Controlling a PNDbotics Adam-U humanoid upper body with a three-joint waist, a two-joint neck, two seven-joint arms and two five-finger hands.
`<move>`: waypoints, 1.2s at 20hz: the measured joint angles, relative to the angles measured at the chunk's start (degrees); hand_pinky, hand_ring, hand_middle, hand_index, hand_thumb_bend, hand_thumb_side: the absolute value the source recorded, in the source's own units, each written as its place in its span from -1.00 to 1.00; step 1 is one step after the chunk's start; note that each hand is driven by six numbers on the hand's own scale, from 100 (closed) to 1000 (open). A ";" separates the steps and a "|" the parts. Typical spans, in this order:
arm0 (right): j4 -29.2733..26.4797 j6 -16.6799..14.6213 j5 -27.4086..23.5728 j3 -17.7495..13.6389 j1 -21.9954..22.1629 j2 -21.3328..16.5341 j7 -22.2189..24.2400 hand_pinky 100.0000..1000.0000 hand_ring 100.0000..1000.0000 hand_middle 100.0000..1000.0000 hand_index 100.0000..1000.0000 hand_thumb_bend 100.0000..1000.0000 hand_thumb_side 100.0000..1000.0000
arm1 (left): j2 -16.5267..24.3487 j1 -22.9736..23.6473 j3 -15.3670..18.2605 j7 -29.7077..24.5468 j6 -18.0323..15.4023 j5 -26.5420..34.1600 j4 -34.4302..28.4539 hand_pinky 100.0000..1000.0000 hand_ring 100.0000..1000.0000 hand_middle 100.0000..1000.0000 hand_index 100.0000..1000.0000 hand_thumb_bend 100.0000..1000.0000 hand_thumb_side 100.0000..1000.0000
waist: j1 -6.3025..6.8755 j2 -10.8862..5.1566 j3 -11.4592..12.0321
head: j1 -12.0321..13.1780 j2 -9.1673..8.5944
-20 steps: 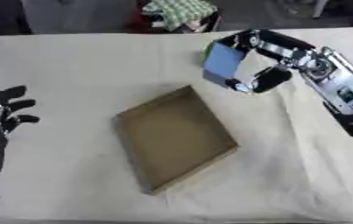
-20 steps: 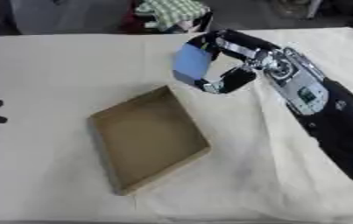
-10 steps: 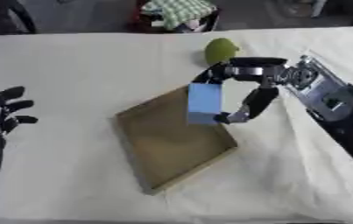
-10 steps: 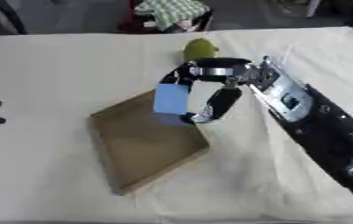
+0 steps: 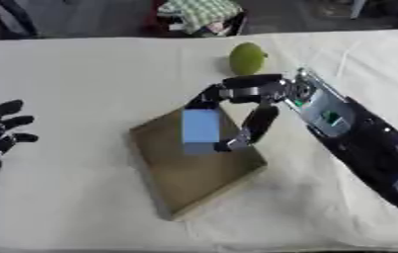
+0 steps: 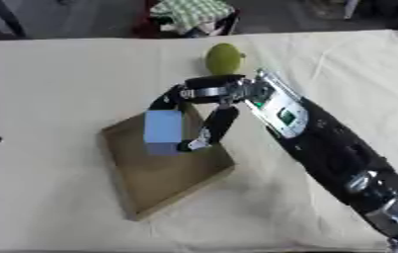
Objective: Pick up objects on the table and place them in the box.
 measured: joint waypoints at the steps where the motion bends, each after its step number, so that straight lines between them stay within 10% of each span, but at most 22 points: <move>1: 1.30 -0.39 1.22 -0.09 -0.35 0.51 -0.39 0.52 0.66 0.77 0.93 -0.45 -0.62 | -0.02 -0.01 -0.02 -0.03 0.01 0.00 0.00 0.14 0.44 0.54 0.41 -1.00 0.40 | 0.01 0.00 0.10 | -0.13 0.00; 3: 3.65 -1.16 3.46 -0.54 -0.99 1.44 -1.46 0.53 0.68 0.79 0.94 -0.58 -0.65 | -0.04 -0.03 -0.04 -0.12 -0.02 0.02 0.00 0.14 0.44 0.54 0.41 -1.00 0.40 | 0.02 0.00 0.23 | -0.30 0.00; 6: 6.37 -2.14 5.98 -1.10 -1.35 2.20 -3.47 0.60 0.75 0.92 1.00 -0.13 -0.49 | -0.24 -0.03 -0.04 -0.22 0.02 0.06 0.00 0.14 0.44 0.54 0.41 -1.00 0.40 | 0.02 0.00 0.25 | -0.40 0.00; 17: 5.42 -0.58 4.83 -4.57 -4.20 -3.24 -10.62 0.55 0.72 0.84 0.96 -0.16 -0.43 | -0.42 -0.03 -0.03 -0.19 0.01 0.09 0.01 0.14 0.44 0.54 0.41 -1.00 0.40 | -0.27 -0.10 0.14 | -0.39 0.00; 18: 5.13 -0.01 3.93 -5.23 -4.76 -4.46 -10.95 0.55 0.71 0.84 0.96 -1.00 -0.24 | -0.42 -0.03 -0.03 -0.19 0.01 0.09 0.01 0.14 0.44 0.54 0.41 -1.00 0.40 | -0.38 -0.15 0.15 | -0.39 0.00; 19: 5.02 0.60 3.07 -5.91 -5.31 -5.54 -11.26 0.55 0.71 0.82 0.96 -0.19 -0.43 | -0.42 -0.03 -0.03 -0.19 0.01 0.09 0.01 0.14 0.44 0.54 0.41 -1.00 0.40 | -0.42 -0.18 0.20 | -0.40 0.00; 24: 9.67 2.97 2.73 -10.36 -8.19 -8.73 -13.40 0.54 0.70 0.82 0.96 -0.21 -0.44 | -0.42 -0.02 -0.06 -0.24 0.03 0.09 0.01 0.14 0.44 0.54 0.41 -1.00 0.40 | -0.29 -0.32 1.36 | -1.04 -0.02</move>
